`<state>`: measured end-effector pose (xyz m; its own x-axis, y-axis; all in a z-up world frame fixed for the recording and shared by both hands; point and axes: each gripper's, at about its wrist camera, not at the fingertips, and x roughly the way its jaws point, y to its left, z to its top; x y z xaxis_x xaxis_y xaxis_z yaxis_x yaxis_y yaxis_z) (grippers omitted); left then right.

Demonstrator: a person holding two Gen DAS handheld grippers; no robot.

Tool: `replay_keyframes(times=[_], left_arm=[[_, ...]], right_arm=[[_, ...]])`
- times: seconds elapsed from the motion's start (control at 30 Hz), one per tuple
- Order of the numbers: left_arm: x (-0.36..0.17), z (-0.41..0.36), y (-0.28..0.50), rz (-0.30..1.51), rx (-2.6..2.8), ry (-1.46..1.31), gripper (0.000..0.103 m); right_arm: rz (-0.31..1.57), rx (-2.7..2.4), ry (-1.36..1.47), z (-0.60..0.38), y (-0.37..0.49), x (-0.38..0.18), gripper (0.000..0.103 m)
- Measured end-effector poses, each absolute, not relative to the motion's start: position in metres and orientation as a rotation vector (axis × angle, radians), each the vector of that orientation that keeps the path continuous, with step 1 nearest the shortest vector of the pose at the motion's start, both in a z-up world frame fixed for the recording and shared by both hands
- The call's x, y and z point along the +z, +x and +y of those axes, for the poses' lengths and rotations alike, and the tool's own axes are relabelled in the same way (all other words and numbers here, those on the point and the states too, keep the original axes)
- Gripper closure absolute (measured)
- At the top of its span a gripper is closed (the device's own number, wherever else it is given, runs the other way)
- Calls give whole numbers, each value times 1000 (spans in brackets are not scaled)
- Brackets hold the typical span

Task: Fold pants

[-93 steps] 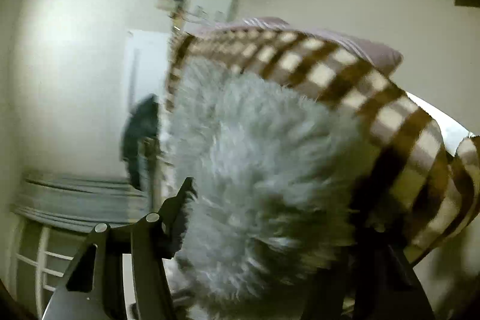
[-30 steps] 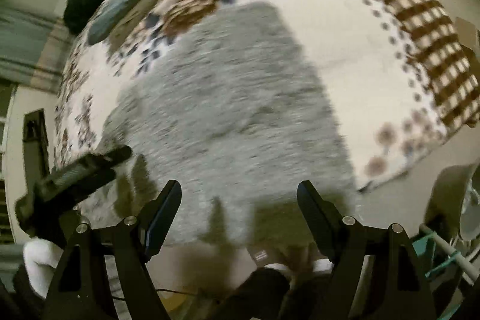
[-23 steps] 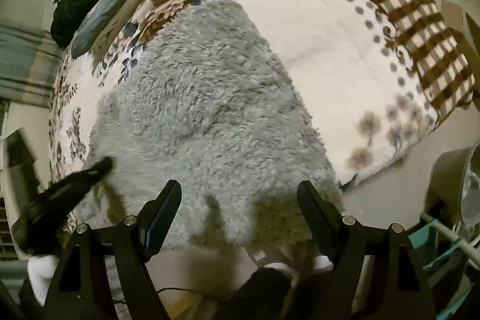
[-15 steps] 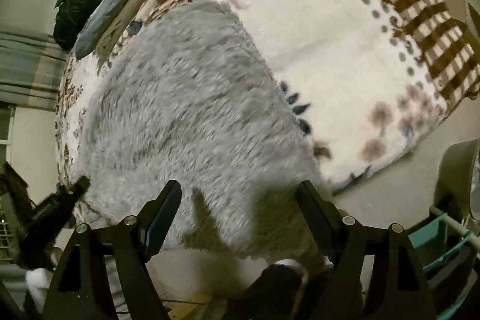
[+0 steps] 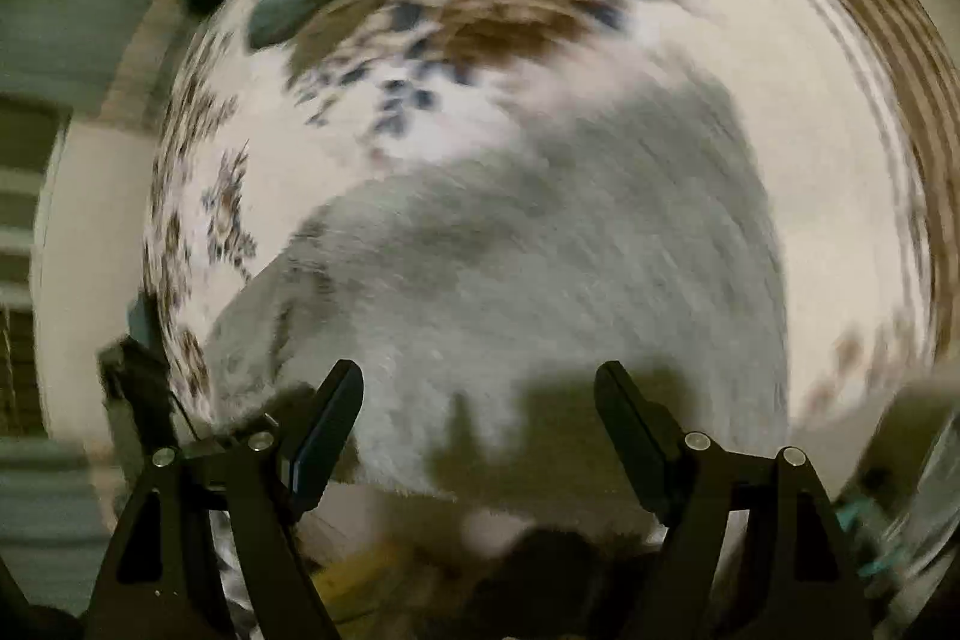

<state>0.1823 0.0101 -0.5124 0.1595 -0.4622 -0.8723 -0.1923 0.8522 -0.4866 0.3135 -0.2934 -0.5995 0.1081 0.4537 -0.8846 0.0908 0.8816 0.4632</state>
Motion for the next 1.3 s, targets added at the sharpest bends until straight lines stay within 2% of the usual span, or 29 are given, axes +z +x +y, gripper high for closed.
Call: replay_keyframes(times=[0.13,0.27,0.3,0.33,0.37,0.4,0.53,0.77,0.83,1.0,1.03,1.07,1.1,1.17,1.2,1.23,1.3], left_arm=[[-524,-5,174,1441,-220,-598,67],[-530,-25,171,1463,-219,-570,67],[-532,-30,170,1453,-216,-555,69],[-533,-33,169,1447,-212,-543,71],[-532,-36,168,1432,-222,-542,89],[-530,-38,166,1410,-234,-543,100],[-511,-34,157,1332,-239,-537,100],[-479,4,140,1260,-184,-582,100],[-492,10,141,1286,-158,-583,100],[-543,24,149,1417,-144,-654,95],[-542,30,149,1417,-155,-689,95],[-537,34,149,1400,-161,-696,89],[-531,37,149,1384,-164,-692,75],[-516,46,150,1355,-176,-701,56],[-513,50,152,1340,-180,-717,53],[-508,54,156,1321,-176,-736,53],[-507,54,166,1314,-181,-733,52]], right_arm=[[1466,449,162,-236,382,-595,21],[1568,639,-47,-180,424,-619,22],[1589,658,-102,-170,428,-625,26],[1609,689,-154,-160,430,-631,45],[1624,713,-210,-152,429,-635,62],[1627,717,-252,-147,427,-637,93],[1540,732,-334,-138,416,-620,96],[1451,777,-275,-129,412,-581,97],[1451,784,-290,-117,414,-584,97],[1542,763,-364,-86,421,-634,97],[1568,758,-375,-85,421,-642,97],[1592,746,-377,-85,422,-648,96],[1611,723,-355,-87,423,-651,91],[1633,718,-237,-98,427,-647,56],[1625,719,-180,-105,428,-643,23],[1609,715,-96,-116,428,-635,13],[1580,688,23,-137,425,-624,13]])
